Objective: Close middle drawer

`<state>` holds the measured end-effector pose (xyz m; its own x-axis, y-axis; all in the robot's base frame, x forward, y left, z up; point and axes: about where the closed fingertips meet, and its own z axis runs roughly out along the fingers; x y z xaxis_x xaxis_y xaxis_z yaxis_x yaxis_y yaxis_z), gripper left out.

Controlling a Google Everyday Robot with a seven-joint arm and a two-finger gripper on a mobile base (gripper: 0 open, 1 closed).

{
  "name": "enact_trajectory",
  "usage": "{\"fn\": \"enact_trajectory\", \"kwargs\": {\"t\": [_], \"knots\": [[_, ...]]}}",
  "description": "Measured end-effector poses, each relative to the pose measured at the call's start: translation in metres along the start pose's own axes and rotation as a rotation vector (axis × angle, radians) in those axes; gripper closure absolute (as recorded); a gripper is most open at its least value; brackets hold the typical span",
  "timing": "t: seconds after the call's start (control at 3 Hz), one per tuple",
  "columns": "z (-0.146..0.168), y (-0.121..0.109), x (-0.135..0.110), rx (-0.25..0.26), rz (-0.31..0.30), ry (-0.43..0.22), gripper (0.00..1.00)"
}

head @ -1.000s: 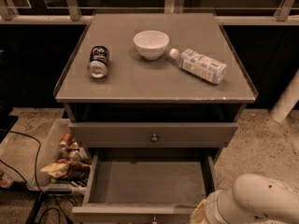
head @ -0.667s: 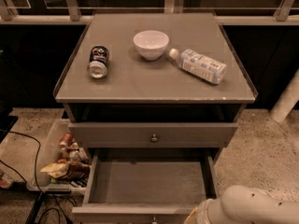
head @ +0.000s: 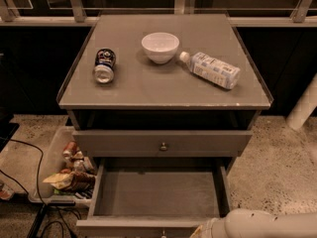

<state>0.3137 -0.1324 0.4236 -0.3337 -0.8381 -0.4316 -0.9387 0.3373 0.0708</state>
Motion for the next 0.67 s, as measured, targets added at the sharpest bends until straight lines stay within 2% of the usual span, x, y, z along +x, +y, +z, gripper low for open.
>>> {"fn": "enact_trajectory", "kwargs": {"t": [0.33, 0.67], "knots": [[0.0100, -0.0235, 0.0052, 0.043, 0.007, -0.009, 1.00], [0.0107, -0.0257, 0.0060, 0.048, 0.010, -0.009, 0.83]]}}
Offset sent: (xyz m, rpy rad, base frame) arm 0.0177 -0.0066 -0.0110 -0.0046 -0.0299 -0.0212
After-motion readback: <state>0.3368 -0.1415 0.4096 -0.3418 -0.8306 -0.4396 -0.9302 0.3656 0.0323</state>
